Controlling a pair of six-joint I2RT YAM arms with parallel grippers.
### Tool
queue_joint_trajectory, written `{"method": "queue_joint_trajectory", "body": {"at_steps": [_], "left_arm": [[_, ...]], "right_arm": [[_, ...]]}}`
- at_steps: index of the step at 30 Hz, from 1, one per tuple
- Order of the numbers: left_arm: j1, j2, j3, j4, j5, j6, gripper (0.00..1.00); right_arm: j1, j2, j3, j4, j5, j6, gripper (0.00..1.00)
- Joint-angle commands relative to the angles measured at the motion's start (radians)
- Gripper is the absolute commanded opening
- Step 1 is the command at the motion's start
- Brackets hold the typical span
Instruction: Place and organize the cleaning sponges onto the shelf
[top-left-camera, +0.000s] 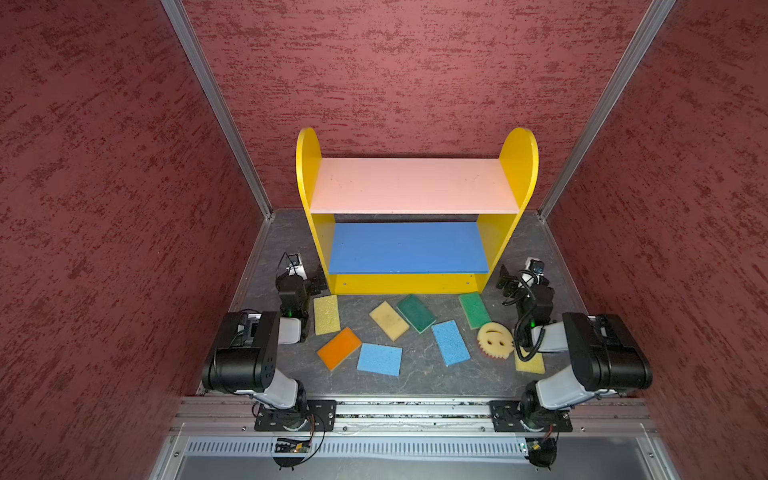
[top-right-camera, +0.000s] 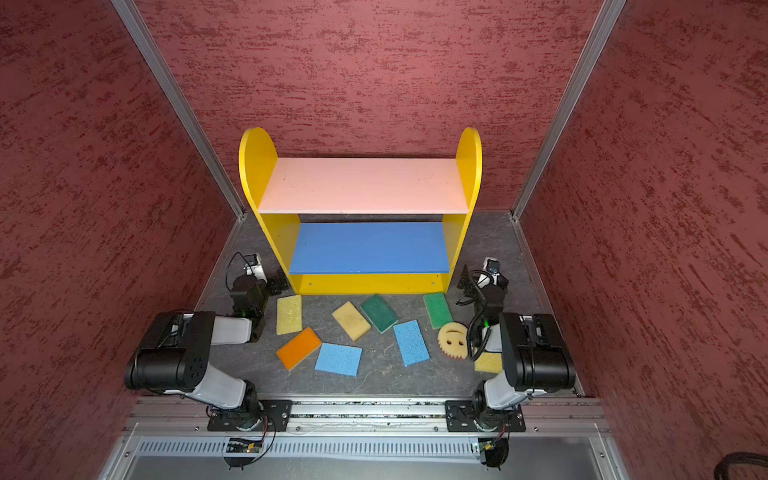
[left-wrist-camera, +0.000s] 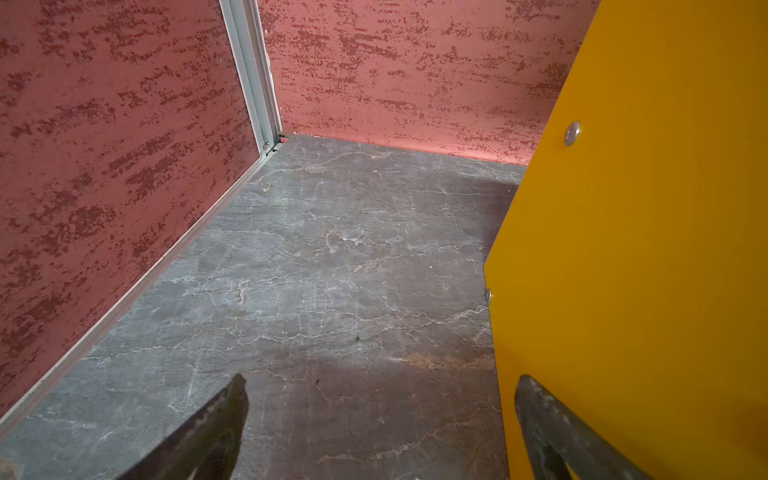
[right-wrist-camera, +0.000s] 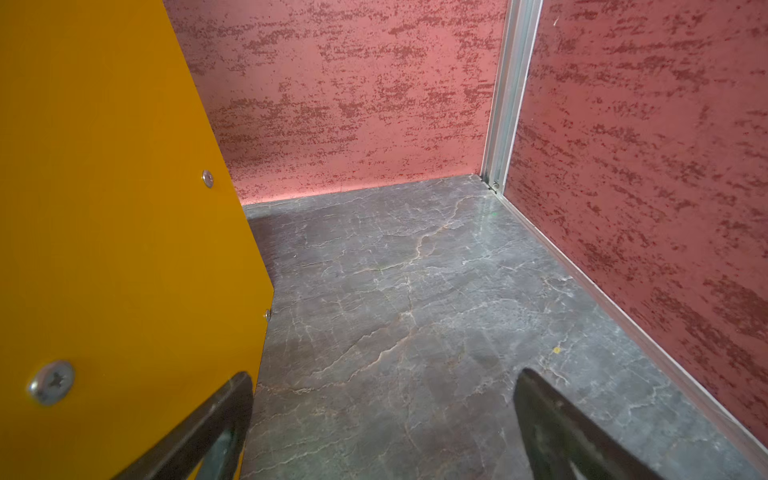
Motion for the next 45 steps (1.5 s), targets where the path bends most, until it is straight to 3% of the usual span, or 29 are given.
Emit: {"method": "queue_joint_trajectory", "body": {"at_steps": [1,25,27,29,31,33,36,40,43,45], "left_arm": [[-0.021,0.0,0.008,0.031,0.031,0.002,0.99],[-0.044,-0.035,0.011,-0.004,0.017,0.026,0.99],[-0.067,-0.071,-0.031,0.055,-0.048,0.037,0.99],[-0.109,-0.152,-0.028,-0.018,-0.11,0.06,0.99],[-0.145,-0.248,0.002,-0.162,-0.127,0.074,1.0],[-0.18,-0.342,0.047,-0.31,-0.129,0.077,0.99],[-0.229,-0.458,0.075,-0.439,-0.198,0.043,0.99],[-0.28,-0.576,0.134,-0.613,-0.374,-0.135,0.99],[-0.308,-0.631,0.231,-0.861,-0.468,-0.285,0.99],[-0.309,-0.669,0.31,-1.066,-0.466,-0.413,0.99]], "right_arm": [[0.004,-0.003,-0.002,0.04,0.008,0.0,0.99],[0.005,-0.014,-0.011,0.052,-0.001,-0.005,0.99],[0.029,-0.081,-0.025,0.023,0.079,-0.012,0.99],[0.051,-0.181,-0.012,-0.08,0.187,0.01,0.99],[0.06,-0.28,0.066,-0.356,0.303,0.123,0.99],[0.068,-0.353,0.146,-0.618,0.334,0.203,0.99],[0.112,-0.505,0.101,-0.691,0.433,0.258,0.99],[0.12,-0.709,0.096,-0.901,0.451,0.36,0.99],[0.12,-0.712,0.203,-1.163,0.451,0.41,0.99],[0.122,-0.703,0.253,-1.268,0.403,0.415,0.94]]}}
